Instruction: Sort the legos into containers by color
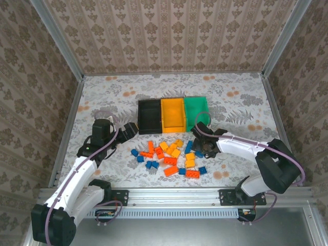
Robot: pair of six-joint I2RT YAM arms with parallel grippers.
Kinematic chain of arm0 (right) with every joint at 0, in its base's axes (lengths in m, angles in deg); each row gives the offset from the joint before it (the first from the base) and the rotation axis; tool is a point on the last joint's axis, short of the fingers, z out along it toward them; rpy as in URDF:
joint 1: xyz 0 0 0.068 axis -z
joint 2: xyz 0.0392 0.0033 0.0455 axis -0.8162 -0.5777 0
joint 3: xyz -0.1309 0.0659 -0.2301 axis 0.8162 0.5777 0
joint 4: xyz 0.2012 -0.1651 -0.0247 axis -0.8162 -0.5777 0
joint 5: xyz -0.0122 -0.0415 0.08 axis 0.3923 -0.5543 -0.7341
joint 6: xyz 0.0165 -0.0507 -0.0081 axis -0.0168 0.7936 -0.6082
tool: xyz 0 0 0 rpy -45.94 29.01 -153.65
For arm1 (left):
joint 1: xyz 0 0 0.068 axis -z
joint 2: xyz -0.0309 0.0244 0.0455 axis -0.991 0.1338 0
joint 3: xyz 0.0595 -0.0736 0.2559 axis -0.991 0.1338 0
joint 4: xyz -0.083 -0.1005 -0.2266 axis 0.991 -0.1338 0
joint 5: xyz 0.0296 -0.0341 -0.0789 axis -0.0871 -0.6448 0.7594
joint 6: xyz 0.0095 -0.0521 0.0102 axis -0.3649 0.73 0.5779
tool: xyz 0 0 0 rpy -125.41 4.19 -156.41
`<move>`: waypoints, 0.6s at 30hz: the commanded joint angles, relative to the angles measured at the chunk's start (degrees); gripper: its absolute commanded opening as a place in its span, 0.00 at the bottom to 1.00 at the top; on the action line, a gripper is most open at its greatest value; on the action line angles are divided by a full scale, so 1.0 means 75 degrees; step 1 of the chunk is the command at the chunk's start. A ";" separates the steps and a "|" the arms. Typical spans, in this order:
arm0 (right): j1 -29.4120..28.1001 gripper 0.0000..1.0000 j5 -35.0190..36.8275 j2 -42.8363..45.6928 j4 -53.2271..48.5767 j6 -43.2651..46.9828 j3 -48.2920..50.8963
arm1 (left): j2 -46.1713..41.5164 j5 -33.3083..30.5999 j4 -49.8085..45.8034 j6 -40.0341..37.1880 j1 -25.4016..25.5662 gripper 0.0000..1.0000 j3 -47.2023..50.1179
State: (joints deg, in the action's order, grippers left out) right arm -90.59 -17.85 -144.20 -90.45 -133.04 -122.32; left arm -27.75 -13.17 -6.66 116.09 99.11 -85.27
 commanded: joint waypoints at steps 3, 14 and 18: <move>0.0153 0.60 -0.0647 -0.0205 0.0126 -0.0010 0.0252 | -0.0006 0.0015 -0.0030 0.0032 0.0008 1.00 -0.0094; 0.0295 0.43 -0.1084 0.0455 -0.0135 0.0342 0.0415 | 0.0134 -0.0079 -0.0127 -0.0030 -0.0002 1.00 -0.0185; 0.0319 0.35 -0.1115 0.1031 -0.0489 0.0644 0.0177 | 0.0242 -0.0062 -0.0151 -0.0012 -0.0015 1.00 -0.0217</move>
State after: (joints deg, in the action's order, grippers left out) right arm -88.69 -24.59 -139.81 -90.32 -130.37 -119.79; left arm -26.28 -13.28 -6.82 116.09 99.11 -85.29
